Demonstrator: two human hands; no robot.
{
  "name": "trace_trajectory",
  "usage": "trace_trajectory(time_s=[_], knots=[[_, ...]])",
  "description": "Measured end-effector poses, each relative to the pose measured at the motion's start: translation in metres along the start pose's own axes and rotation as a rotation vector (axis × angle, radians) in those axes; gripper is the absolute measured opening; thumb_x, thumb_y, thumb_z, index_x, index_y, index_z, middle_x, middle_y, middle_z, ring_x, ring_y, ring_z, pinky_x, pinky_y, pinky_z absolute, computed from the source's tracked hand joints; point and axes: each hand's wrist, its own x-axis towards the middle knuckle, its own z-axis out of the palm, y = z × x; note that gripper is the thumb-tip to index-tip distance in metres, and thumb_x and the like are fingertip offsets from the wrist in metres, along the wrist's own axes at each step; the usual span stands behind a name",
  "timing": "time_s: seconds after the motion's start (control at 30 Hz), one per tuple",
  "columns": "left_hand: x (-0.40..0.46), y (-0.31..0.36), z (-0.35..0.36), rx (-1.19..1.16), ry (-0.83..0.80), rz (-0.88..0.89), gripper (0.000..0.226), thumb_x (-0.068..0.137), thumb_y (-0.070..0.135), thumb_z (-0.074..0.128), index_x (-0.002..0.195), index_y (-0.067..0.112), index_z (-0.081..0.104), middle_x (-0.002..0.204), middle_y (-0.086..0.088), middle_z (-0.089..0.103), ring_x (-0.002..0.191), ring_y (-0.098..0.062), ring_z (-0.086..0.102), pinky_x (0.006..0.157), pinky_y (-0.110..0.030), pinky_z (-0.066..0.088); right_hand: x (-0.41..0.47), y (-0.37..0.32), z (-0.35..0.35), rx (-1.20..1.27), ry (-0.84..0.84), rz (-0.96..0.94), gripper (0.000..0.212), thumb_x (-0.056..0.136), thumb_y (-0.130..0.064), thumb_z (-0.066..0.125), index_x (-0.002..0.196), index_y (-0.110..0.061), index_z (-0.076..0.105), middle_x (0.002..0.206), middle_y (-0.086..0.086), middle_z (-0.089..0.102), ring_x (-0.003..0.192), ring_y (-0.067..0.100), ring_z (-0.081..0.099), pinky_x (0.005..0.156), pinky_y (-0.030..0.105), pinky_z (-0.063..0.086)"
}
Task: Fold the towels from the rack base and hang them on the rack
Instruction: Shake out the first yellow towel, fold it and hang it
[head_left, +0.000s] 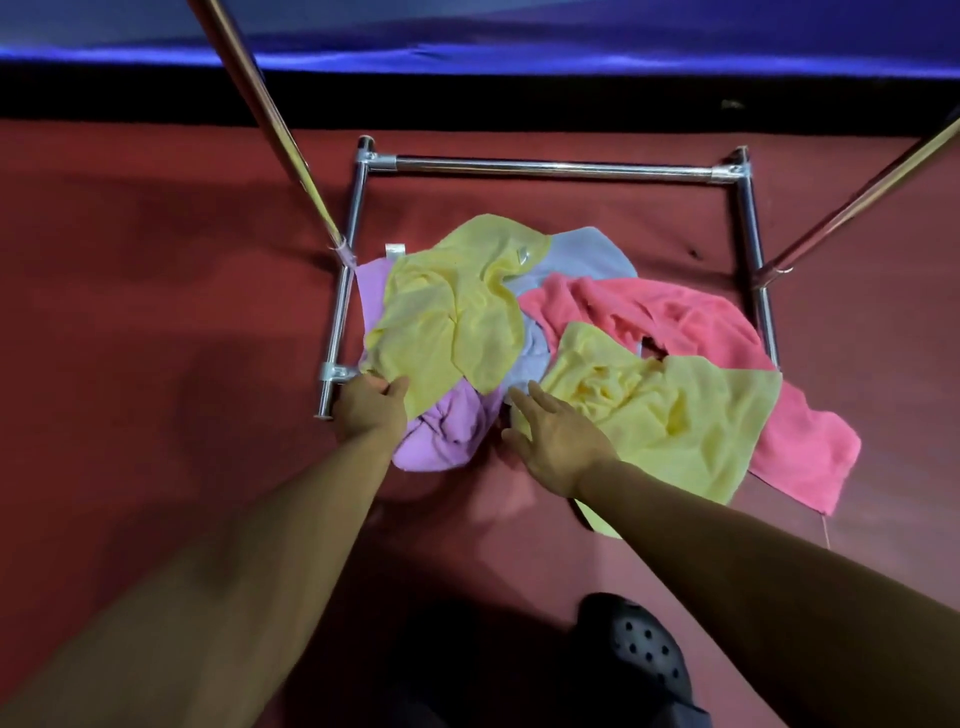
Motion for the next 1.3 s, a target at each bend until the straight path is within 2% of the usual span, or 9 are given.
trace_trajectory(time_s=[0.1,0.23,0.4,0.5,0.77,0.97,1.1,1.23,1.3], knots=[[-0.019,0.019,-0.016,-0.112,-0.002,0.099,0.034,0.086,0.037,0.076,0.08,0.003,0.074,0.092,-0.02,0.073,0.091,-0.036,0.068,0.076,-0.037,0.05,-0.014,-0.008,-0.023,0.049,0.046,-0.025,0.07,0.106,-0.046,0.045,0.164,-0.024,0.014,0.172,0.009,0.013,0.156,0.027,0.024,0.121,0.035,0.024],[-0.055,0.068,-0.057,-0.244,-0.089,0.289,0.017,0.086,0.028,0.08,0.087,0.011,0.075,0.125,0.004,0.054,0.112,-0.009,0.057,0.099,-0.016,0.04,-0.041,-0.023,-0.069,0.093,0.115,-0.097,0.08,0.103,-0.049,0.053,0.164,-0.028,0.007,0.172,0.008,0.015,0.157,0.023,0.02,0.122,0.036,0.027],[-0.127,0.149,-0.143,-0.416,-0.247,0.43,0.016,0.087,0.023,0.08,0.085,0.007,0.077,0.074,0.006,0.072,0.063,0.005,0.061,0.065,-0.013,0.046,-0.105,-0.065,-0.149,0.308,0.204,-0.168,0.099,0.092,-0.045,0.073,0.164,-0.029,0.007,0.169,-0.004,0.025,0.154,0.016,0.026,0.109,0.02,0.026],[-0.177,0.195,-0.198,-0.471,-0.228,0.552,0.018,0.085,0.022,0.081,0.088,0.005,0.079,0.079,0.002,0.075,0.063,0.007,0.062,0.067,-0.009,0.047,-0.144,-0.083,-0.184,0.423,0.29,-0.194,0.107,0.087,-0.039,0.08,0.164,-0.028,0.007,0.164,-0.002,0.035,0.149,0.016,0.037,0.097,0.015,0.028],[-0.317,0.284,-0.336,-0.625,-0.12,0.818,0.042,0.087,0.057,0.065,0.085,0.018,0.081,0.087,-0.011,0.078,0.088,-0.024,0.074,0.093,-0.045,0.058,-0.263,-0.122,-0.247,0.825,0.38,-0.363,0.131,0.065,-0.05,0.094,0.162,-0.037,0.007,0.16,-0.01,0.041,0.14,0.001,0.047,0.119,0.039,0.04],[-0.425,0.336,-0.423,-0.802,-0.133,0.963,0.046,0.084,0.057,0.061,0.084,0.014,0.078,0.095,-0.024,0.073,0.095,-0.037,0.071,0.097,-0.054,0.054,-0.339,-0.14,-0.261,1.042,0.534,-0.442,0.101,0.072,-0.016,0.092,0.151,-0.021,0.03,0.144,-0.001,0.057,0.12,0.001,0.065,0.095,0.023,0.056],[-0.478,0.353,-0.462,-0.842,-0.144,1.038,0.043,0.087,0.054,0.056,0.099,0.014,0.064,0.094,-0.012,0.057,0.088,-0.022,0.056,0.086,-0.043,0.05,-0.377,-0.16,-0.258,1.153,0.561,-0.425,0.117,0.064,-0.043,0.095,0.157,-0.028,0.026,0.133,-0.015,0.06,0.113,0.0,0.067,0.1,0.031,0.056],[-0.499,0.358,-0.482,-0.779,-0.152,1.054,0.032,0.097,0.047,0.048,0.1,0.016,0.057,0.098,-0.01,0.053,0.09,-0.022,0.052,0.093,-0.055,0.051,-0.404,-0.175,-0.231,1.281,0.542,-0.407,0.081,0.066,-0.052,0.088,0.135,-0.02,0.058,0.125,-0.002,0.073,0.115,0.017,0.071,0.103,0.041,0.055],[-0.506,0.358,-0.487,-0.792,-0.177,1.048,0.031,0.101,0.046,0.048,0.095,0.017,0.057,0.1,-0.011,0.053,0.092,-0.023,0.054,0.098,-0.055,0.05,-0.41,-0.18,-0.219,1.301,0.559,-0.405,0.08,0.071,-0.053,0.087,0.138,-0.021,0.057,0.126,-0.001,0.073,0.117,0.019,0.07,0.107,0.049,0.052]])
